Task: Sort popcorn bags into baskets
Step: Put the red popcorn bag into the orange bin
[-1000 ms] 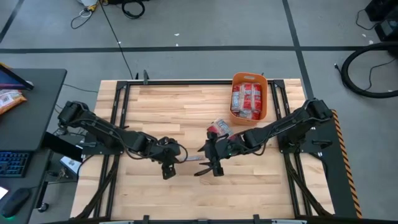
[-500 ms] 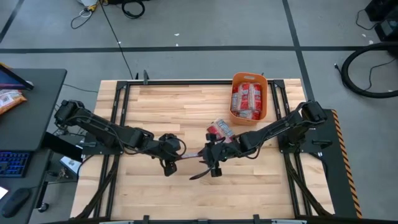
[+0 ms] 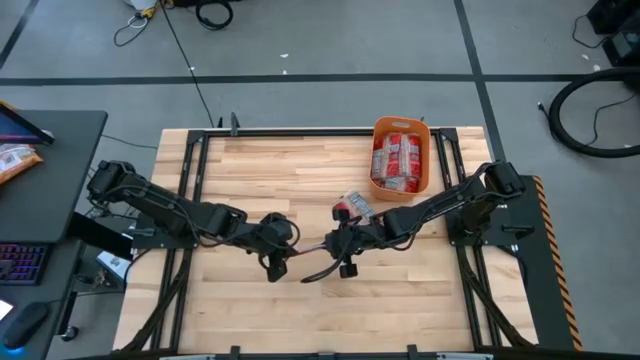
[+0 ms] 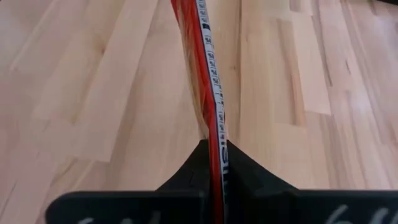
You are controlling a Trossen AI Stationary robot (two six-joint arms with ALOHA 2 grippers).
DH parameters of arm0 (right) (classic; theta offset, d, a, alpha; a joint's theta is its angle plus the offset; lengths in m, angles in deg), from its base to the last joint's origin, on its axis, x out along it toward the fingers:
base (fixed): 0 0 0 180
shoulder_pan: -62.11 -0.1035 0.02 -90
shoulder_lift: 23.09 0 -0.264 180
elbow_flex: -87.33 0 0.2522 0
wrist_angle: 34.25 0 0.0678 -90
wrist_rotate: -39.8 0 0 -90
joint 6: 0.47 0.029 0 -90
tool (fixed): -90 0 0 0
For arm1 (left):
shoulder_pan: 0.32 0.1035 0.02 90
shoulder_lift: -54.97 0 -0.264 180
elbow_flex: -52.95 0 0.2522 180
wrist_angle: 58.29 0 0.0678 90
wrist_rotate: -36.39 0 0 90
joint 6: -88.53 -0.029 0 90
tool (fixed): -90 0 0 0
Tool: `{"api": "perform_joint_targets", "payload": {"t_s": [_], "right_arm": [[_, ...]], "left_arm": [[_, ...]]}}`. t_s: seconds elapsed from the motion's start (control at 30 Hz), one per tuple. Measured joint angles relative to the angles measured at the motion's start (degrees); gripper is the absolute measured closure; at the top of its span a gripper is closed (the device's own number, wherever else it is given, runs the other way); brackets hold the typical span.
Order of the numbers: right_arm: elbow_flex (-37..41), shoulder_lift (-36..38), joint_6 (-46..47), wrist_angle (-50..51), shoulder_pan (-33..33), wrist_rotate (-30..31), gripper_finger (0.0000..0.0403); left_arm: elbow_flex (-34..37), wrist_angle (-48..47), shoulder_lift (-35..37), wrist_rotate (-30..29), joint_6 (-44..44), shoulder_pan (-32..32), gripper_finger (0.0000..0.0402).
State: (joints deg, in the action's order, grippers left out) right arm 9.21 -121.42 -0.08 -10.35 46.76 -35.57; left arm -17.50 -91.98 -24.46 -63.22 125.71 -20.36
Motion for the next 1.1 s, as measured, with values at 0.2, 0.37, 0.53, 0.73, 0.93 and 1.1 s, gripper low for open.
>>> {"api": "perform_joint_targets", "payload": {"t_s": [0.2,0.37,0.53,0.73,0.93,1.1], "right_arm": [[0.1,0.0,0.0,1.1,0.1,-0.8,0.0374],[0.1,0.9,0.9,3.8,0.0,-0.8,0.0365],[0.1,4.8,4.7,11.8,1.0,-0.7,0.0375],[0.1,11.8,14.2,22.5,3.7,2.0,0.0370],[0.1,20.6,26.6,30.9,5.9,8.3,0.0373],[0.1,28.0,34.7,35.3,7.1,16.5,0.0373]], "left_arm": [[0.0,0.1,0.0,-4.1,1.1,0.0,0.0340],[0.0,-0.4,0.1,-5.2,-0.3,0.0,0.0276],[0.0,-3.3,2.7,-6.8,-1.0,0.2,0.0237],[0.0,-4.3,6.7,-14.5,-0.9,0.4,0.0236],[-0.1,-4.4,8.8,-17.3,-0.3,0.8,0.0241],[-0.1,-4.2,8.8,-17.8,-0.3,0.8,0.0242]]}}
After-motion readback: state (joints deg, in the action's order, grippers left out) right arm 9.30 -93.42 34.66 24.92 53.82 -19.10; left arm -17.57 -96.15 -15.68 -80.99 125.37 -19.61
